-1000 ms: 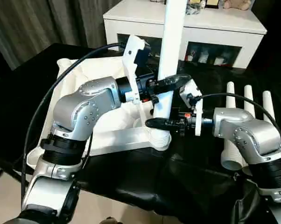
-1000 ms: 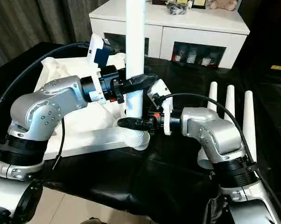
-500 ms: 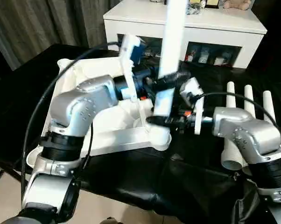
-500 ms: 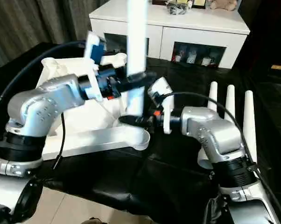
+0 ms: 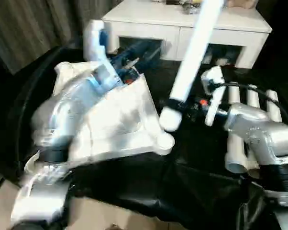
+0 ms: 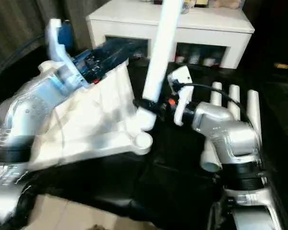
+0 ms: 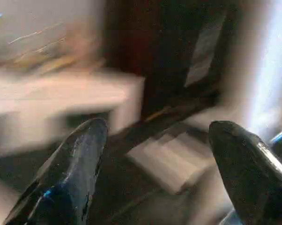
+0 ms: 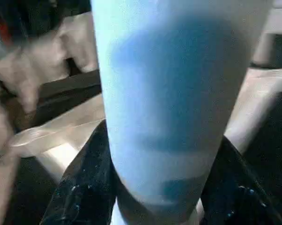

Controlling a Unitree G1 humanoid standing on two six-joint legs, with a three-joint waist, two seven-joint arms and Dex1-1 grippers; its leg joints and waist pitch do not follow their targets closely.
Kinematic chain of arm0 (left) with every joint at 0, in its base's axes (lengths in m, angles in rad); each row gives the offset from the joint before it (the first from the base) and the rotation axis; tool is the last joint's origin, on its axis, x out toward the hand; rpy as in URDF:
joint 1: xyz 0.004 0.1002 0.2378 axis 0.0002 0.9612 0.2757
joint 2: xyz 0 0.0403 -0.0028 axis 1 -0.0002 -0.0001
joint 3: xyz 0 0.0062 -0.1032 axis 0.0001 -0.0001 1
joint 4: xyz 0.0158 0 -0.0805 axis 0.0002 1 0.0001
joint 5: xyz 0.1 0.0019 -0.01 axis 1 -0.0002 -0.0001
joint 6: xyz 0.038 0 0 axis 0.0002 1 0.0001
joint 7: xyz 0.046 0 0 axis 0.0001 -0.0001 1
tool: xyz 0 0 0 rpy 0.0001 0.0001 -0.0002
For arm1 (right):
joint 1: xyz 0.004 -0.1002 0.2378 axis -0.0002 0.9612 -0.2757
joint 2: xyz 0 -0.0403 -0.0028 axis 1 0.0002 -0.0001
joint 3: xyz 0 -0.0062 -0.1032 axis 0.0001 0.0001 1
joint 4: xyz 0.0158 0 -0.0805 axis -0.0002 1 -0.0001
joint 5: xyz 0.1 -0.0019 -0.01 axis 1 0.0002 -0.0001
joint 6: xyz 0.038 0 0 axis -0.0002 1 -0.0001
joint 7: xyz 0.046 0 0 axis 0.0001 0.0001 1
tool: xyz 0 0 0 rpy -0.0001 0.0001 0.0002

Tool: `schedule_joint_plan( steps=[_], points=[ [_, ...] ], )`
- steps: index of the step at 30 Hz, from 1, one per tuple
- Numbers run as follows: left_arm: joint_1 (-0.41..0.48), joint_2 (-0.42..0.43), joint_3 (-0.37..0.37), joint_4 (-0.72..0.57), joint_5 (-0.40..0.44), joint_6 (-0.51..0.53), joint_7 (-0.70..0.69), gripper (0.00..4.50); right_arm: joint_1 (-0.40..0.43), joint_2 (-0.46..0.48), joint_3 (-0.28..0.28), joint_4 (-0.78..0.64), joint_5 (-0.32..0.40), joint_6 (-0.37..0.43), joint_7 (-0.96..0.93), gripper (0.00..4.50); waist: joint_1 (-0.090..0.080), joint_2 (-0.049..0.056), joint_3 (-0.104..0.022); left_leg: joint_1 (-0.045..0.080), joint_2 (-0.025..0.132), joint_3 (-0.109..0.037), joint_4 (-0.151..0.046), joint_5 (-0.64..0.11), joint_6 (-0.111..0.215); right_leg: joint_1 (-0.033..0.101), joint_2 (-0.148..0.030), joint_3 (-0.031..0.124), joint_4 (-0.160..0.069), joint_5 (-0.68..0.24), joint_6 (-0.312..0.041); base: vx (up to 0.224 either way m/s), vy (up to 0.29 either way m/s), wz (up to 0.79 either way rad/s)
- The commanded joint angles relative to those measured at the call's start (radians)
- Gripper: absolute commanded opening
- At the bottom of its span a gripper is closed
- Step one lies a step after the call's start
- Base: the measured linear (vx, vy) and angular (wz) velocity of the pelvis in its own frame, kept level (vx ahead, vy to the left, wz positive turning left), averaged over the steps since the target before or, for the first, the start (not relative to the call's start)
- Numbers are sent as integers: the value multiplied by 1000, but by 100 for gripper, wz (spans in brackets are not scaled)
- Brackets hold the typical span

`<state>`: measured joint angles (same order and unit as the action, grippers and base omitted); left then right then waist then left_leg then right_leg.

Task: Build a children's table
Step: Pick table leg, then insert table leg to table base

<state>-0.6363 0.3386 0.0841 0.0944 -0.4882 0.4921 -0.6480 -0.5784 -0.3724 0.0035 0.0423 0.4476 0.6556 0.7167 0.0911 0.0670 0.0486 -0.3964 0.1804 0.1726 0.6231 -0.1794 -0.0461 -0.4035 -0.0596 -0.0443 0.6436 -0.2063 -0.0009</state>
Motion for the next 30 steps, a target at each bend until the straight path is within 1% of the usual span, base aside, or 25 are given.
schedule_joint_plan(
  steps=[1,2,3,4,5,6,7,8,10,11,12,13,14,15,16,17,18,19,21,22,23,26,27,29,30],
  points=[
    [125,63,-80,-9,173,-98,20,388,17,28,10,40,-68,-62,-74,186,1,-12,-71,15,39,-25,-73,-164,-19,58,-75,39,-79,-104,-176,0,0,0],
    [171,78,-105,-30,207,-112,30,388,27,35,31,45,-81,-82,-69,186,-4,-6,-68,17,38,-21,-76,-181,-32,52,-73,39,-82,-152,-160,0,0,0],
    [192,86,-114,-40,220,-116,35,388,33,38,44,45,-86,-90,-64,186,0,-9,-71,27,42,-20,-75,-200,-38,45,-73,41,-84,-167,-164,0,0,0],
    [196,87,-116,-42,222,-117,36,388,34,39,46,45,-87,-92,-63,186,0,-5,-70,26,43,-21,-78,-203,-38,46,-73,42,-82,-163,-171,0,0,0],
    [253,99,-135,-43,255,-171,28,388,50,50,83,66,-109,-126,-51,186,6,-27,-68,28,46,-17,-81,-205,-30,41,-71,42,-83,-152,-185,0,0,0],
    [268,101,-141,-38,262,-198,15,388,52,55,90,76,-115,-135,-50,186,6,-27,-68,28,46,-17,-81,-205,-30,41,-71,42,-83,-152,-185,0,0,0],
    [286,106,-152,-32,261,-220,-6,388,56,63,95,93,-122,-153,-50,186,10,-15,-67,26,47,-20,-82,-214,-31,39,-76,42,-82,-155,-194,0,0,0],
    [296,108,-162,-27,259,-242,-28,388,58,75,90,110,-122,-166,-54,186,16,-28,-63,30,48,-19,-87,-239,-36,35,-77,44,-83,-178,-192,0,0,0],
    [303,106,-172,-23,238,-240,-62,388,59,97,70,134,-112,-180,-69,186,17,-13,-62,32,48,-20,-89,-259,-48,30,-77,45,-82,-188,-192,0,0,0],
    [301,108,-189,-4,259,-275,-76,388,56,111,57,150,-106,-191,-75,186,19,-15,-61,35,47,-20,-91,-285,-59,29,-75,46,-84,-192,-187,0,0,0],
    [300,107,-193,-2,256,-271,-84,372,56,111,55,150,-106,-194,-75,186,20,-18,-62,37,47,-20,-91,-292,-61,27,-74,47,-84,-185,-185,0,0,0],
    [294,102,-213,6,247,-257,-120,372,60,111,48,152,-107,-211,-70,186,19,1,-61,37,45,-21,-91,-313,-73,26,-73,48,-84,-172,-184,0,0,0],
    [289,101,-221,12,248,-260,-133,355,61,111,44,149,-103,-211,-66,186,21,-10,-63,35,44,-21,-92,-308,-73,31,-74,48,-81,-153,-186,0,0,0],
    [280,104,-246,26,244,-248,-182,351,64,114,36,137,-91,-213,-55,186,20,-1,-63,34,42,-21,-92,-301,-71,32,-73,49,-81,-136,-186,0,0,0],
    [275,106,-260,35,251,-247,-198,341,67,113,32,129,-86,-213,-51,186,21,-3,-63,32,42,-22,-92,-297,-70,33,-73,49,-79,-129,-188,0,0,0],
    [268,106,-277,47,261,-257,-216,327,70,108,28,122,-79,-215,-45,186,19,7,-64,31,40,-22,-90,-295,-70,35,-74,49,-79,-112,-189,0,0,0],
    [259,107,-293,65,270,-261,-232,315,72,103,27,117,-73,-219,-36,186,18,4,-66,28,39,-23,-89,-283,-65,41,-75,49,-75,-96,-194,0,0,0],
    [248,105,-306,97,293,-287,-237,309,75,98,25,118,-71,-226,-27,186,17,4,-66,25,39,-24,-88,-270,-59,43,-75,48,-76,-91,-196,0,0,0],
    [225,101,-327,164,321,-301,-252,304,79,89,31,125,-79,-240,-13,186,13,-3,-65,25,36,-20,-86,-268,-48,45,-75,49,-80,-116,-191,0,0,0],
    [225,101,-327,164,321,-301,-252,281,79,89,31,125,-79,-240,-13,186,15,0,-66,25,36,-21,-86,-263,-46,45,-77,49,-81,-125,-190,0,0,0],
    [202,103,-346,220,356,-312,-253,271,79,81,32,123,-79,-239,-4,186,11,-4,-65,22,37,-22,-86,-250,-43,48,-77,49,-81,-132,-189,0,0,0],
    [184,100,-361,267,359,-317,-289,257,77,68,28,106,-66,-228,26,186,3,-2,-66,25,40,-22,-87,-244,-38,46,-77,48,-81,-134,-199,0,0,0],
    [184,100,-362,268,358,-317,-290,242,77,68,28,106,-66,-227,26,186,0,-4,-67,24,40,-22,-85,-237,-34,47,-76,48,-80,-120,-208,0,0,0],
    [170,102,-382,313,367,-332,-319,220,74,50,43,93,-59,-213,66,186,-1,-7,-67,25,41,-20,-84,-227,-21,46,-76,48,-80,-103,-217,0,0,0],
    [169,103,-384,319,366,-331,-328,220,73,47,48,91,-57,-208,74,186,0,-6,-67,27,41,-20,-84,-226,-19,46,-77,48,-80,-104,-218,0,0,0]
  ],
)
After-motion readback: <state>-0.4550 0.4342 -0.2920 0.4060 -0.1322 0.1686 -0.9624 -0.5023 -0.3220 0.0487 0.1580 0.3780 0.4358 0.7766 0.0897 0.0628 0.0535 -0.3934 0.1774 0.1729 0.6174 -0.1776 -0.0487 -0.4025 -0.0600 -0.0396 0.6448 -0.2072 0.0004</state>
